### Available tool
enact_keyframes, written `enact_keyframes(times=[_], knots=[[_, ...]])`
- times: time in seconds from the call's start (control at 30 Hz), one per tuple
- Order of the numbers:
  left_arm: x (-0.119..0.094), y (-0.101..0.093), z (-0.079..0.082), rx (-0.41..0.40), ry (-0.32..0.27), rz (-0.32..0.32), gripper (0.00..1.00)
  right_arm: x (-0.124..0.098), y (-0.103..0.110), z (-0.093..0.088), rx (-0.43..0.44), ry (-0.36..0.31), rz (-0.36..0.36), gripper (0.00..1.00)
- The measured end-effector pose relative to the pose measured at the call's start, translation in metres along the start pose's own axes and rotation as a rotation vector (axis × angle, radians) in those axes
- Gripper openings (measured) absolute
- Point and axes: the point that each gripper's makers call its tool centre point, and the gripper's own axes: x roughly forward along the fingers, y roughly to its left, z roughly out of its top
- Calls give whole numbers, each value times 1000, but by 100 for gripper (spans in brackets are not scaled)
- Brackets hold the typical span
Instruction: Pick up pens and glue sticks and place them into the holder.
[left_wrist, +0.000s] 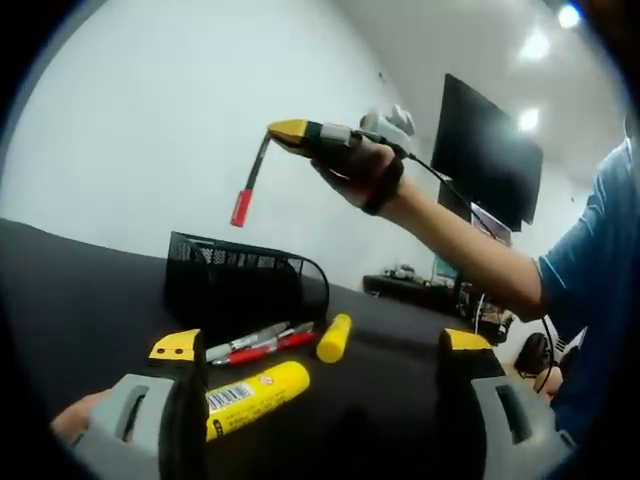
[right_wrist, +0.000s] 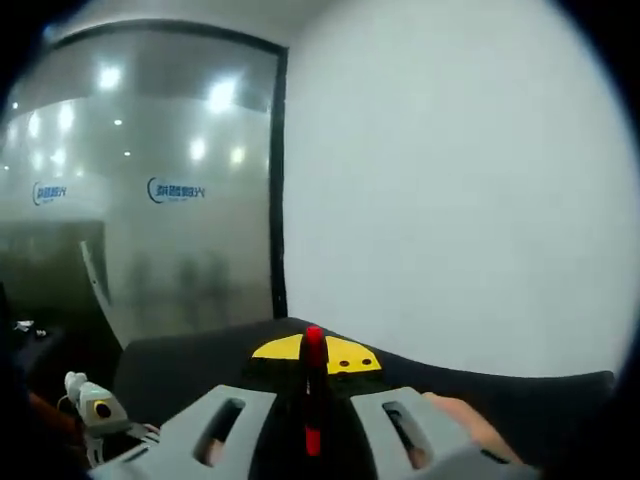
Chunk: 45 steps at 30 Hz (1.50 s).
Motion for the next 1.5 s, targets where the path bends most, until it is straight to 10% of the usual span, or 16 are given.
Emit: enact_keyframes(times=[1.5], knots=[[2, 6, -6, -6, 34, 26, 90, 38, 12, -119, -45, 262, -14, 4]])
